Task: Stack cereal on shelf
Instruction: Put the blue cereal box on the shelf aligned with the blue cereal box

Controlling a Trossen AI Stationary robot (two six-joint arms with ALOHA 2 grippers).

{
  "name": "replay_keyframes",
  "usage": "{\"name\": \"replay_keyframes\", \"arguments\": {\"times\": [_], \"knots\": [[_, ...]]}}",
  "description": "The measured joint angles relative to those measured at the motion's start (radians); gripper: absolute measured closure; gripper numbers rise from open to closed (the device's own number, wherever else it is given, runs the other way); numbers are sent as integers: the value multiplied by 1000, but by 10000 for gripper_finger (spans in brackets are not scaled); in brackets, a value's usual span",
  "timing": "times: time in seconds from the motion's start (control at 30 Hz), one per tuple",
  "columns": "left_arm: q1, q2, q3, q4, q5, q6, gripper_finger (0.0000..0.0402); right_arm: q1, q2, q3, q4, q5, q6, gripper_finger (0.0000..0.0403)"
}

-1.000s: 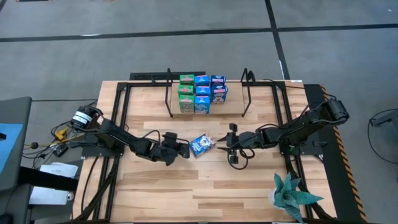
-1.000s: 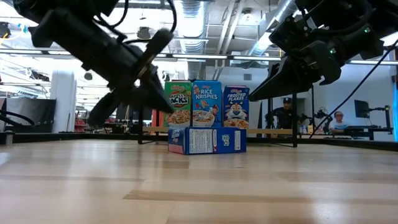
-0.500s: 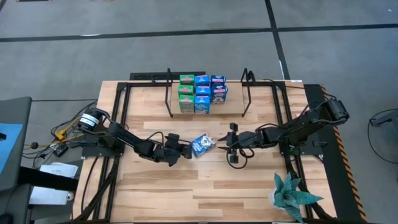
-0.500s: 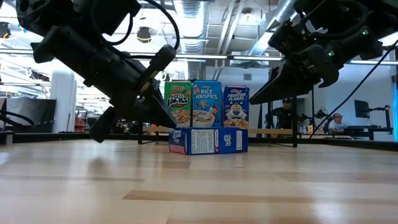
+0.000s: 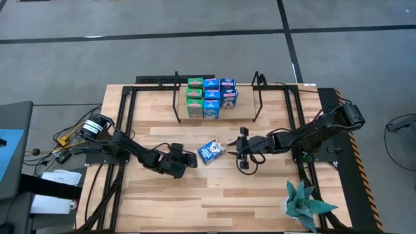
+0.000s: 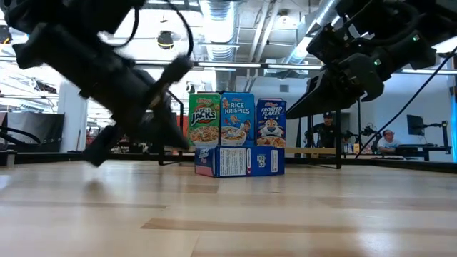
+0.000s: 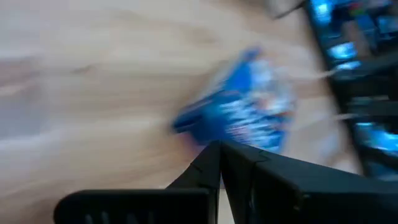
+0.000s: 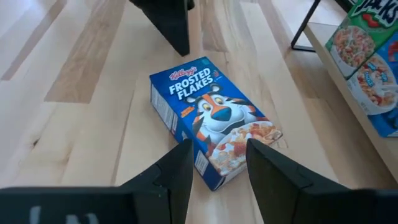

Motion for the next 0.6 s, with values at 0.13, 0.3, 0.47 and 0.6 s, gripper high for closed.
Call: {"name": "replay_keyframes", "arguments": {"times": [0.13, 0.3, 0.47, 0.6], "knots": [[20, -19, 4, 130, 14, 150, 401, 0, 0, 0, 1, 0, 0, 230], [85, -10, 2, 103, 86, 189, 401, 0, 0, 0, -1, 0, 0, 230], [125, -9, 1, 52, 90, 184, 401, 0, 0, 0, -7, 0, 0, 230], [142, -7, 2, 44, 128, 183, 401, 0, 0, 0, -16, 0, 0, 230]]}}
